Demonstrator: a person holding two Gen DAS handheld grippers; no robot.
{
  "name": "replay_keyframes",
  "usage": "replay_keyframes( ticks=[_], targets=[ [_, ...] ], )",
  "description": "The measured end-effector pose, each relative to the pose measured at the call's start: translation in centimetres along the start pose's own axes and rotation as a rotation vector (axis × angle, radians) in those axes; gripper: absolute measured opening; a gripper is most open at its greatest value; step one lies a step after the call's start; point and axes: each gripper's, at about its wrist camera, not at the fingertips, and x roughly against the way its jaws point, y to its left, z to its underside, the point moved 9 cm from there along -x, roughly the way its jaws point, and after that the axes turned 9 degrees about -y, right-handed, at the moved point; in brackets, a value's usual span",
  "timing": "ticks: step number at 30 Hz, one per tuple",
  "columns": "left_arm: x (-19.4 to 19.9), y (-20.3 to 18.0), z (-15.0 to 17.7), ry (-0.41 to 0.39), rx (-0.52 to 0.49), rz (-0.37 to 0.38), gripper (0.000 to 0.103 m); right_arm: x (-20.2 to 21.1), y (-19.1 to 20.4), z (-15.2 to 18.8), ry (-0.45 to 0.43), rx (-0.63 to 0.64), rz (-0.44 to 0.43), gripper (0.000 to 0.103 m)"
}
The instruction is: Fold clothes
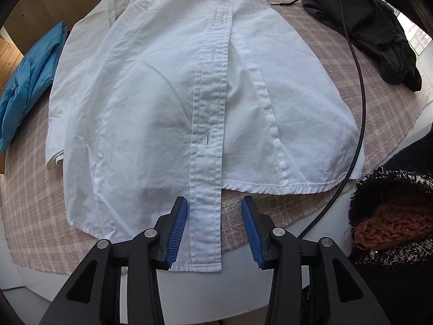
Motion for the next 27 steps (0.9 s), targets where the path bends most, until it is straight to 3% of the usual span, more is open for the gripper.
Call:
replay_keyframes(
  ticks=[2,7,9,10,13,18,23,27],
  targets=[
    [0.1,0.8,-0.1,-0.001,0.022,-0.002,0.022,0.1,0.1,-0.2,0.004,0.010,0.007,0.002],
    [0.7,1.9,-0.1,-0.009,0.050,0.018,0.004,-0.1,-0.4,0.6,0.020,-0.003,0.003,0.002],
    [1.3,2.5,-0.5,-0.023,0.067,0.013,0.003,-0.1,-0.6,0.8,0.022,-0.006,-0.002,0.002],
    [1.6,2.7,-0.7,-0.032,0.078,0.014,0.002,0.0,-0.9,0.9,0.020,-0.008,0.005,0.008],
    [2.7,3.7,-1.4,-0.067,0.097,-0.010,0.002,0.5,-2.0,0.8,-0.002,-0.025,0.030,0.048],
    [4.6,5.1,-2.5,-0.130,0.127,-0.027,0.002,0.0,-1.5,1.8,0.006,0.023,-0.024,0.049],
    [2.7,4.2,-3.3,-0.103,0.123,-0.030,0.002,-2.7,-1.5,2.9,0.050,0.056,-0.001,0.050],
    [2.5,3.7,-3.4,-0.089,0.114,-0.026,0.002,-4.1,-2.0,3.4,0.091,-0.010,-0.023,0.050]
  ],
)
